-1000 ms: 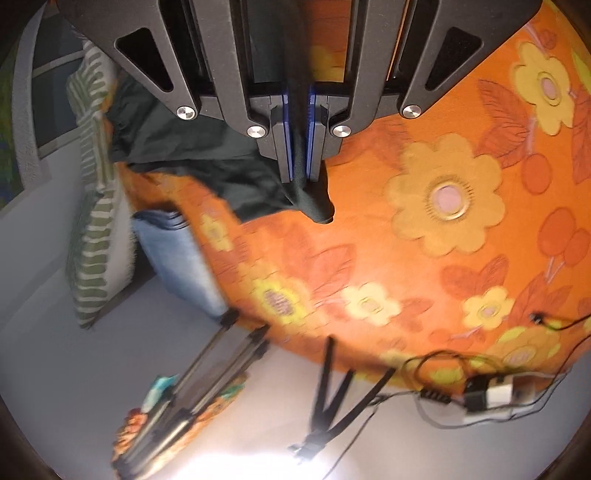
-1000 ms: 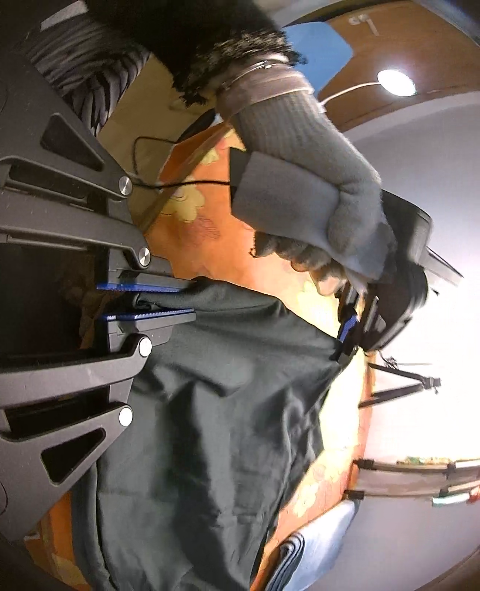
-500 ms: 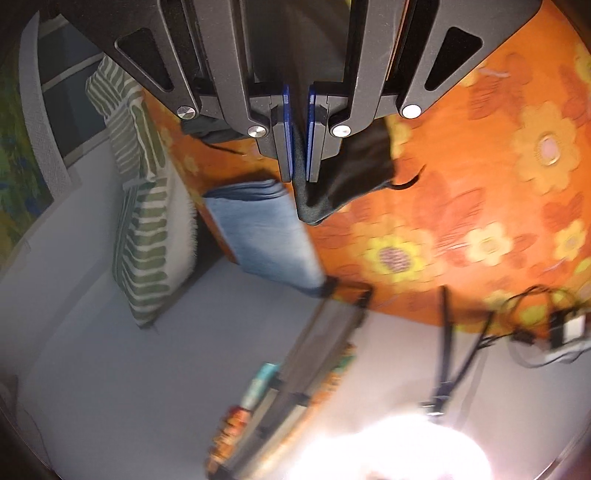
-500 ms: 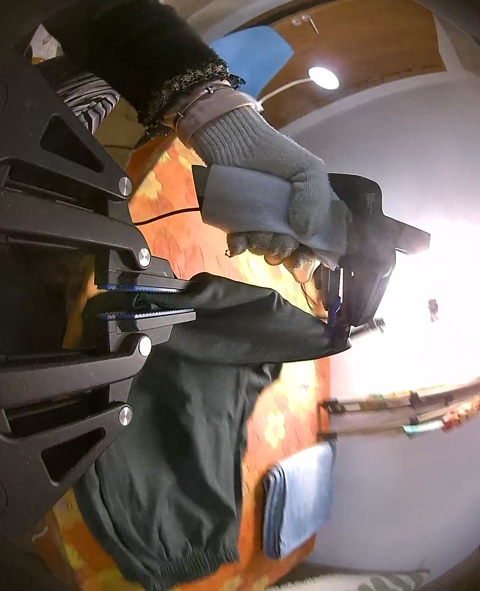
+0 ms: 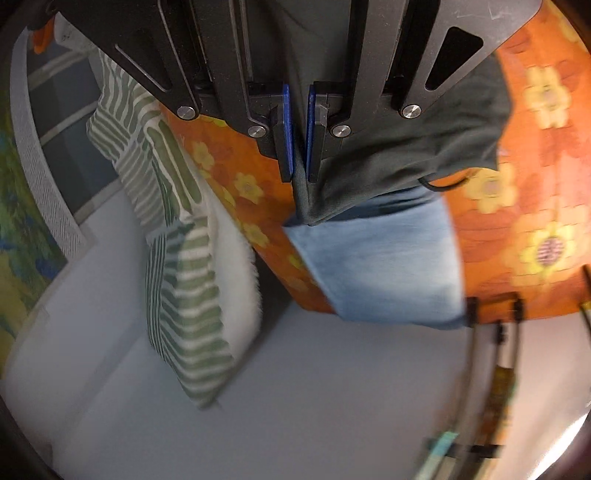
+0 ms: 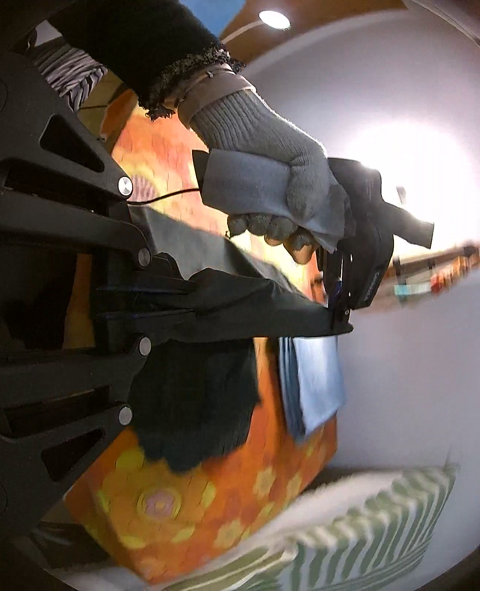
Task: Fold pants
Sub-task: 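Fold the pants over with right tool and lay them down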
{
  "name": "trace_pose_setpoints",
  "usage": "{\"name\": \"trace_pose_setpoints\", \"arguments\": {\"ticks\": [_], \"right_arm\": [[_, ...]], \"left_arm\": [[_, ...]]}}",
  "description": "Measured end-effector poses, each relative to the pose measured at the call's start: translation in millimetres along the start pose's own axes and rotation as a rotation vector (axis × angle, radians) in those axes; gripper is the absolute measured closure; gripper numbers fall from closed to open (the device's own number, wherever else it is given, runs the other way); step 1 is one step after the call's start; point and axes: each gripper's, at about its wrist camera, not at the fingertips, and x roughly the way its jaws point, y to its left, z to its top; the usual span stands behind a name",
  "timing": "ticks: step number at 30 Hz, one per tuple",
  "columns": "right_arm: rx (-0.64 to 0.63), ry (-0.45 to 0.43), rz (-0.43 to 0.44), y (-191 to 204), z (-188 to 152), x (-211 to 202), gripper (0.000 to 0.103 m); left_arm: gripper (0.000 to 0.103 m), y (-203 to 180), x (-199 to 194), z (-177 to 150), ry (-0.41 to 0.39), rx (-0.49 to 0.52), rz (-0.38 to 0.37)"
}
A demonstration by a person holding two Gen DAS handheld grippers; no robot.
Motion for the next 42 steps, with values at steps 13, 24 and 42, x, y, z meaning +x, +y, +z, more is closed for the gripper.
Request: {"name": "trace_pose_setpoints", "arguments": {"ticks": [13,24,42], "right_arm": [[0.275,0.098,-0.074,-114.5,-29.2,8.3,0.095],[0.316,0.087,-0.226,-145.3,-40.8,0.1,0.094],[0.127,0.071,-0.113,-100.1,-25.6,15.0,0.082]], "left_arm": [[0.098,-46.0,83.6,-16.5,0.106,0.068,0.028],[0.076,-52.8,79.0,-10.8,0.177,0.048,0.019],[0.076,-6.7,-21.0,-137.2,0.279,0.169,0.030]]}}
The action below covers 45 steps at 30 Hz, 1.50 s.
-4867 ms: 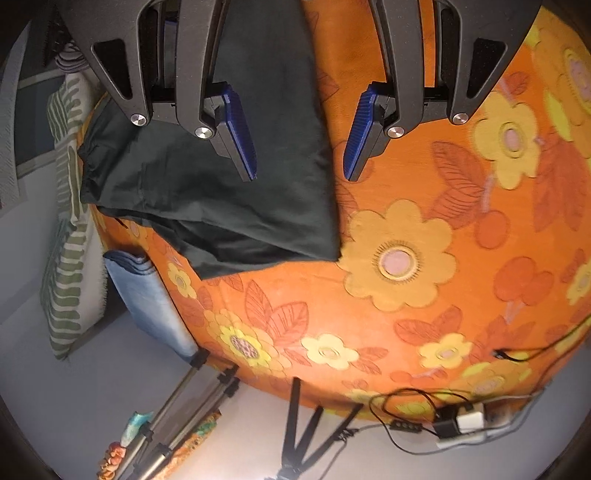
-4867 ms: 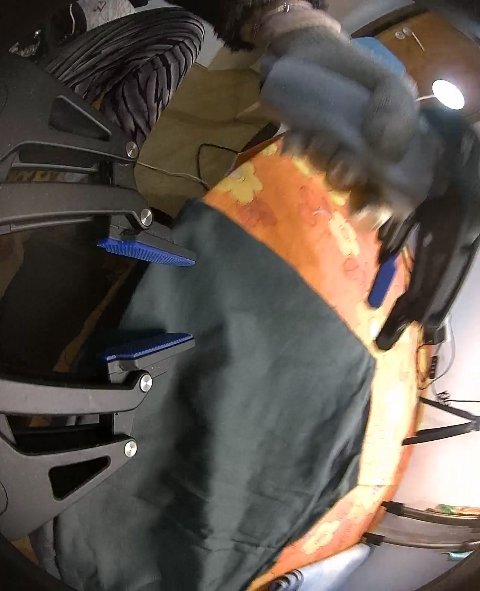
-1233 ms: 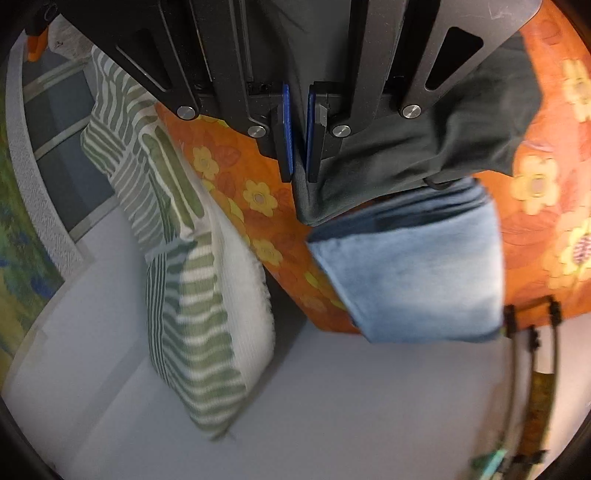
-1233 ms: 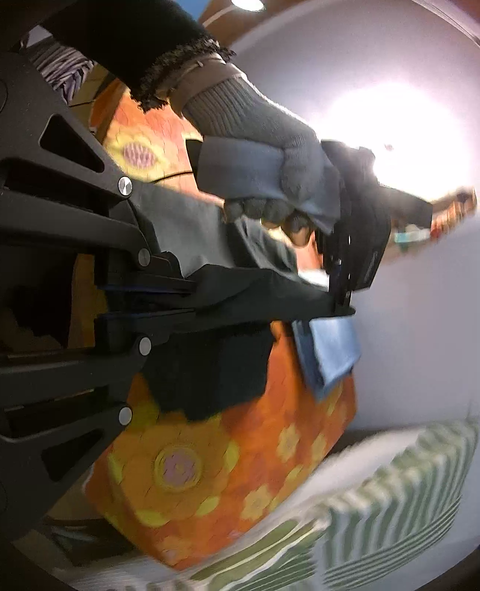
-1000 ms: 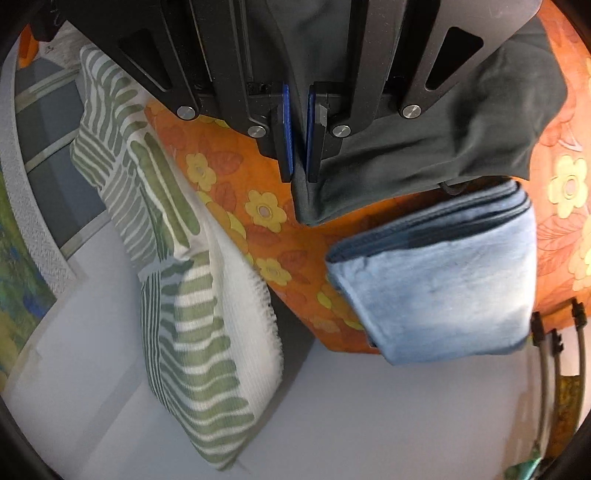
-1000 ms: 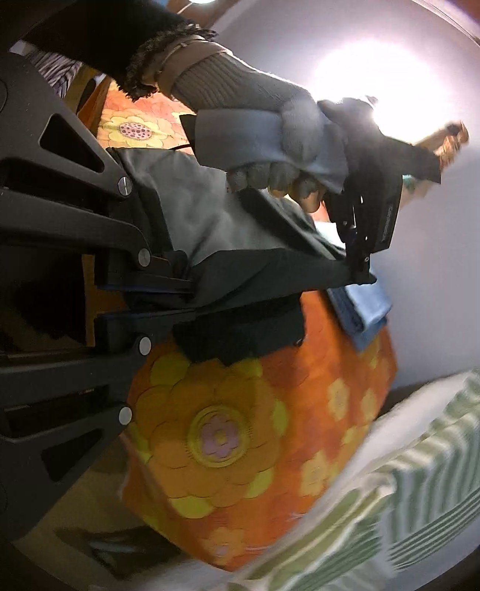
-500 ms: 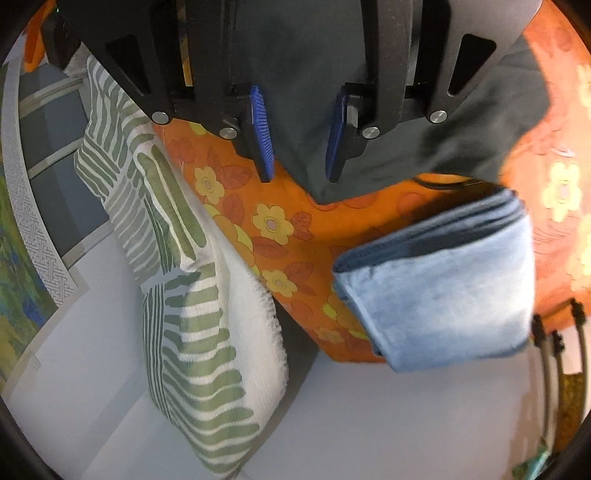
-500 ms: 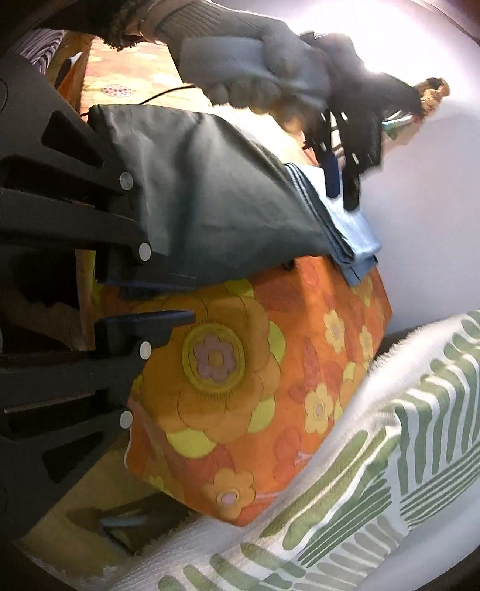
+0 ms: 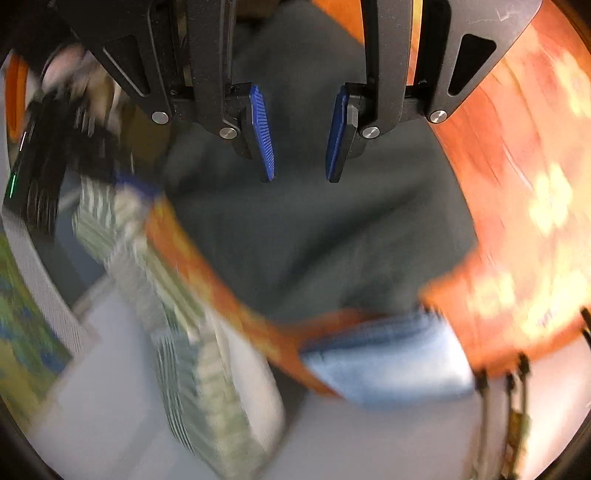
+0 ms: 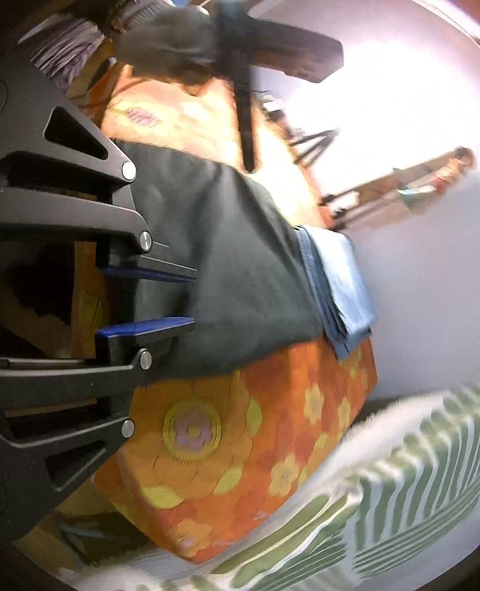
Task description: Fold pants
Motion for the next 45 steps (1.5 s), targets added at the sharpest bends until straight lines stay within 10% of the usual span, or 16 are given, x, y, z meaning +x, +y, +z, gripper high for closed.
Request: {"name": "trace_pose_setpoints", "arguments": {"ticks": [11,18,25,33,45], "right_arm": [[0.038,0.273,-0.143,-34.3,-32.3,33.8,0.082],[-0.043,0.113,0.015,-10.6,11.1,-9.2,0.082],[-0.282,0.059,0.225,72.5,102.2,21.9,0.042],[-0.536,0.358,0.272,160.0,162.9,151.2,0.041],[-0.765,0.638,0.206,203.2,137.5,263.2,0.042]], "left_arm": [[0.076,-19.7,16.5,-59.7,0.044,0.062,-0.006],[0.076,-18.8,-13.6,-72.1,-0.064,0.039,0.026],[0.076,-1.4,-13.8,-78.6,-0.124,-0.040,0.042],[0.076,13.5,-1.3,-89.5,-0.121,-0.080,0.044],[0.076,-0.5,1.9,-98.3,-0.159,0.022,0.094]]}}
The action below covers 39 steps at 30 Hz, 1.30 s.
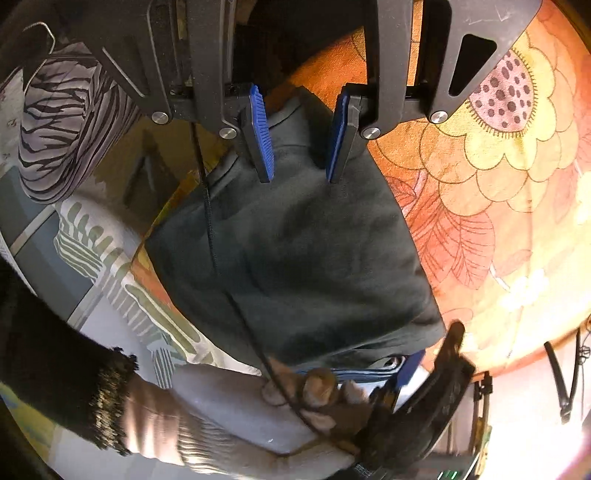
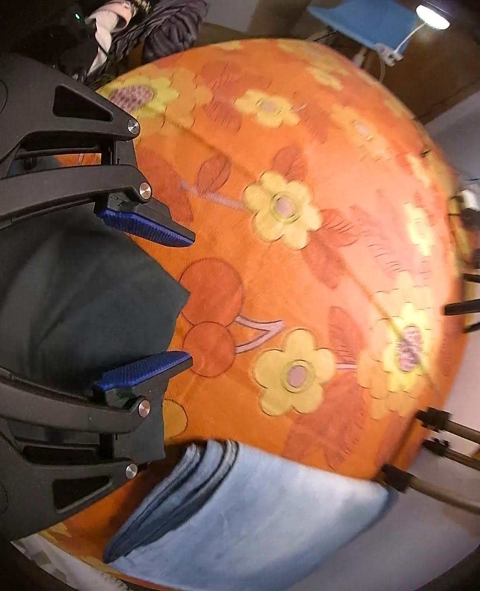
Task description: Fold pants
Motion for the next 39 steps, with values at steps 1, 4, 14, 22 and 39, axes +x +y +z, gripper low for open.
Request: {"name": "trace_pose_setpoints", "arguments": {"ticks": [1,4,14,22,39], "right_arm": [[-0.002,0.025,-0.012,-0.6,0.1,6.5,0.041],[0.002,0.048,-0.010,-3.8,-2.7,13.1,0.042],[0.031,-0.010,-0.006,-2.2,-4.9,-1.0,0.096],[0.051,-0.052,-0.085,-11.5,10.5,6.3,0.098],[0.261,-0.266,-0.004,-27.4,-81.9,-65.6,0.092]], "left_arm": [[0.076,1.5,0.8,1.3,0.003,-0.004,-0.005],[0.076,4.3,2.2,3.7,0.011,-0.010,-0.020],[0.078,0.6,2.2,0.5,-0.003,0.014,-0.020],[0.078,-6.9,0.6,-3.1,0.004,0.058,-0.041],[0.078,0.2,-27.4,16.2,-0.036,0.019,-0.067]]}}
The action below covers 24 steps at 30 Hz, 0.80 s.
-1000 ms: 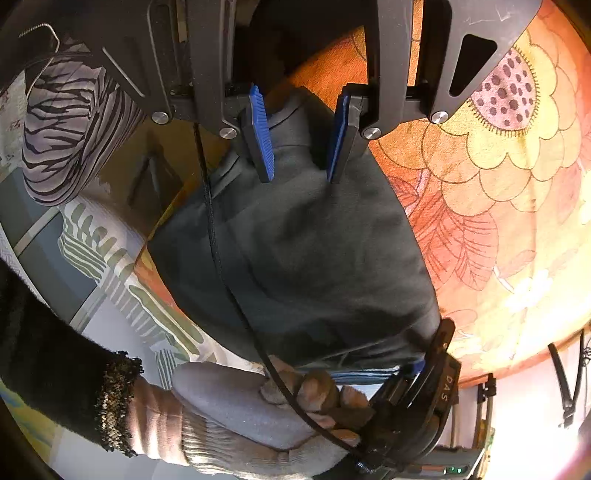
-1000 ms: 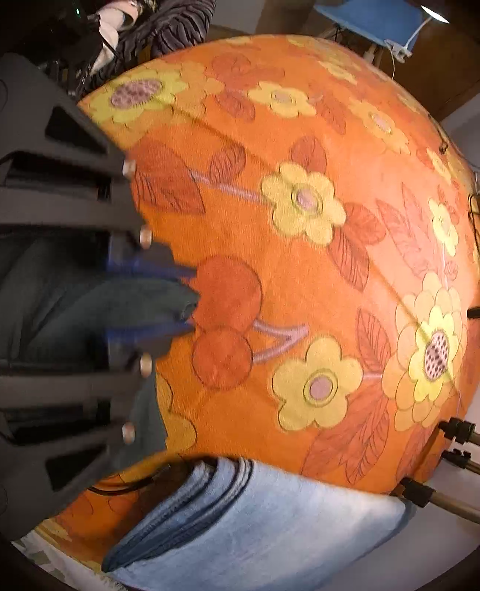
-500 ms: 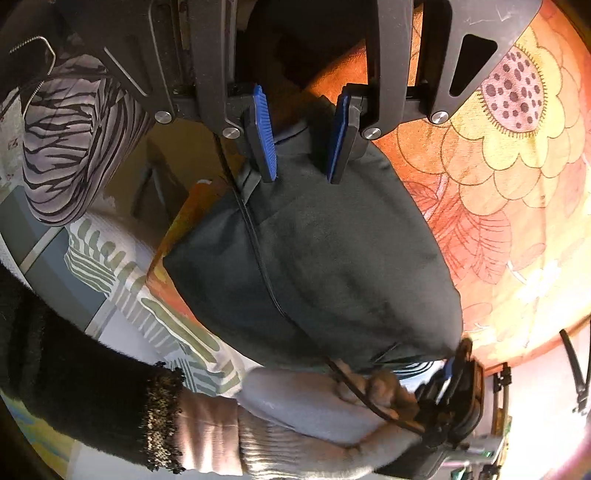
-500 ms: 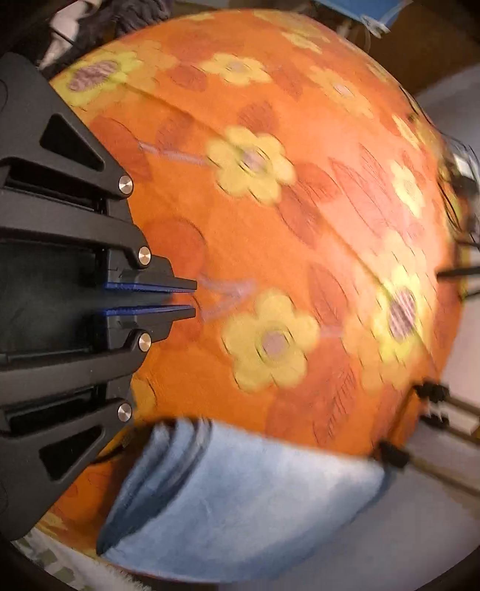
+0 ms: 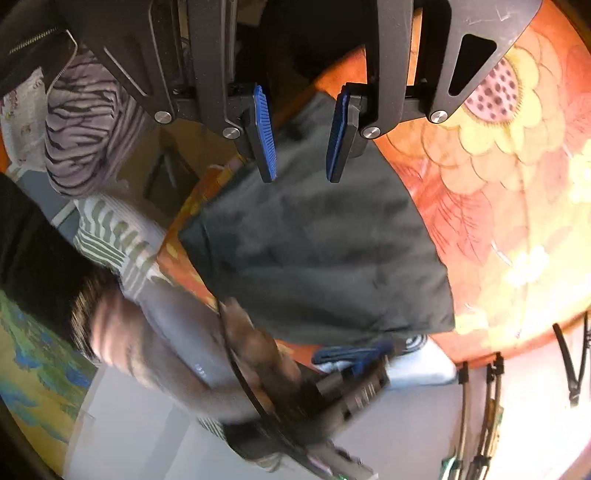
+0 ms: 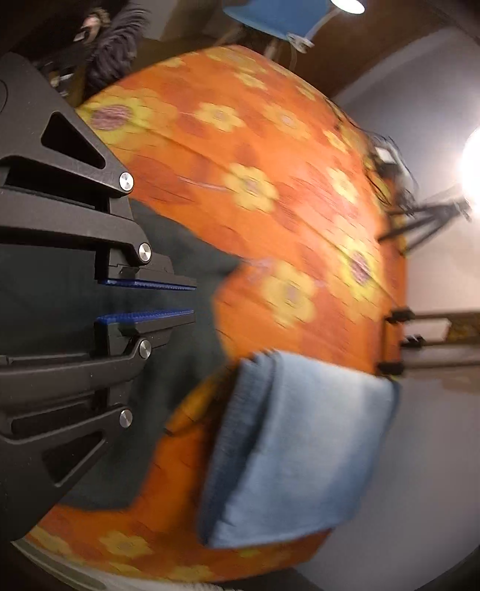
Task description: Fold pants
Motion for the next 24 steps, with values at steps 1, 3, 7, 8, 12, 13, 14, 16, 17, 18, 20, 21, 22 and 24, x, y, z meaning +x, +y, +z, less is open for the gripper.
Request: {"name": "trace_pose_setpoints", "arguments": {"ticks": [1,3,7,8,12,13,14,16,17,18,20,21,22,24], "right_arm": [[-0.014,0.011,0.008,4.3,-5.4,3.8,0.092],[-0.053,0.036,-0.043,11.2,-10.4,20.2,0.092],[0.001,0.048,-0.183,-11.4,-0.1,52.3,0.092],[0.044,0.042,-0.186,-22.2,2.9,56.3,0.092],[0.109,-0.033,-0.175,-33.1,-0.7,31.8,0.093],[0.118,-0.049,-0.174,-34.4,-4.7,22.7,0.093],[0.134,-0.061,-0.169,-36.1,-10.2,11.3,0.093],[0.184,-0.092,-0.138,-38.6,-24.2,-14.7,0.092],[0.206,-0.113,-0.114,-37.5,-33.7,-27.2,0.092],[0.230,-0.133,-0.091,-35.3,-46.8,-41.3,0.091],[0.262,-0.154,-0.079,-30.4,-70.2,-56.9,0.087],[0.277,-0.155,-0.083,-25.9,-85.8,-62.9,0.083],[0.281,-0.154,-0.087,-22.1,-93.9,-64.0,0.082],[0.299,-0.155,-0.079,-13.6,-120.8,-65.8,0.081]], "left_arm": [[0.078,1.7,2.0,2.2,0.002,-0.009,-0.001],[0.078,4.0,6.0,4.9,0.008,-0.019,0.011],[0.078,-0.8,5.0,6.0,0.001,0.004,0.028],[0.078,-0.7,3.2,6.3,-0.004,0.006,0.032],[0.078,7.4,-0.8,8.9,-0.008,-0.019,0.050],[0.078,12.7,-1.2,11.3,-0.010,-0.032,0.053],[0.078,20.5,-4.4,15.8,-0.018,-0.057,0.054],[0.078,30.4,-10.3,23.8,-0.036,-0.085,0.055],[0.078,36.2,-13.2,29.9,-0.045,-0.092,0.056],[0.078,41.6,-16.5,36.4,-0.060,-0.096,0.066],[0.075,51.1,-18.6,47.7,-0.076,-0.099,0.085],[0.074,56.3,-16.3,54.2,-0.075,-0.107,0.091],[0.074,62.4,-12.3,60.1,-0.070,-0.127,0.091],[0.074,74.4,-1.8,67.9,-0.048,-0.173,0.074]]}}
